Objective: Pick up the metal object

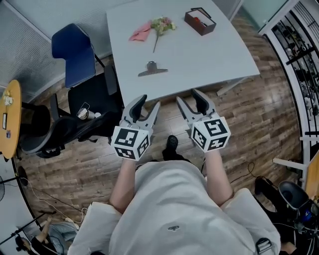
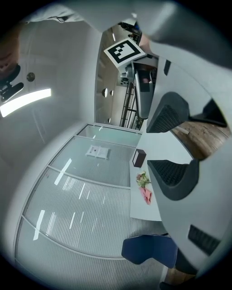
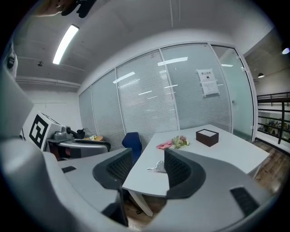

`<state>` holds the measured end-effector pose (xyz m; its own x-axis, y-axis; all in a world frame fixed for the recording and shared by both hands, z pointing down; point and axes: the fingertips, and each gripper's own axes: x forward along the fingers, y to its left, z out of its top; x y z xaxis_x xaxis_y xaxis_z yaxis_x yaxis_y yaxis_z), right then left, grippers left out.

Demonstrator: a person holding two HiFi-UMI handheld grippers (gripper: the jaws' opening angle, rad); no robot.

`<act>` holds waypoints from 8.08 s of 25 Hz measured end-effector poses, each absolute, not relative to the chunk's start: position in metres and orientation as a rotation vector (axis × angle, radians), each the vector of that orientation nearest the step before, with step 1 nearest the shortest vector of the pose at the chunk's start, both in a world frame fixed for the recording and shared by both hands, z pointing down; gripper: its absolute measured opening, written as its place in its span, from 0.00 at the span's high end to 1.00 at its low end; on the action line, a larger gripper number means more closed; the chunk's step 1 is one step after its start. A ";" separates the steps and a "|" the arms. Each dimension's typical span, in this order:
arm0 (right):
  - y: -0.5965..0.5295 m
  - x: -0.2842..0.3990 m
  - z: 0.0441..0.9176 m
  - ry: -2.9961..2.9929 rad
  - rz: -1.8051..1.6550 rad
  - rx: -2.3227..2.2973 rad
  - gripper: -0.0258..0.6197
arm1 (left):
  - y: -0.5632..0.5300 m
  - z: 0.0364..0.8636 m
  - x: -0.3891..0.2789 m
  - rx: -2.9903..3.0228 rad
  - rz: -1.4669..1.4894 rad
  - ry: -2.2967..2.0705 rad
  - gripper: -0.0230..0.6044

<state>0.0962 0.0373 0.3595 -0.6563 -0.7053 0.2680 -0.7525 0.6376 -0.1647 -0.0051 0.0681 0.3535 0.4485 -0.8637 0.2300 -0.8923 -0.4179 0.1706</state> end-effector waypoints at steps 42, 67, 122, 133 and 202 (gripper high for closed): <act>-0.092 0.095 0.384 -2.629 0.450 1.094 0.62 | -0.064 0.374 0.003 2.348 0.179 -1.538 0.57; -0.180 0.065 0.388 -2.542 0.463 1.224 0.63 | -0.170 0.392 -0.035 2.342 0.218 -1.453 0.54; -0.237 0.035 0.470 -2.435 0.604 0.840 0.63 | -0.210 0.589 -0.064 1.666 0.399 -1.623 0.51; -0.247 0.033 0.482 -2.443 0.609 0.736 0.63 | -0.213 0.619 -0.063 1.578 0.478 -1.691 0.50; -0.248 0.038 0.463 -2.459 0.609 0.840 0.63 | -0.211 0.646 -0.070 1.576 0.788 -1.613 0.49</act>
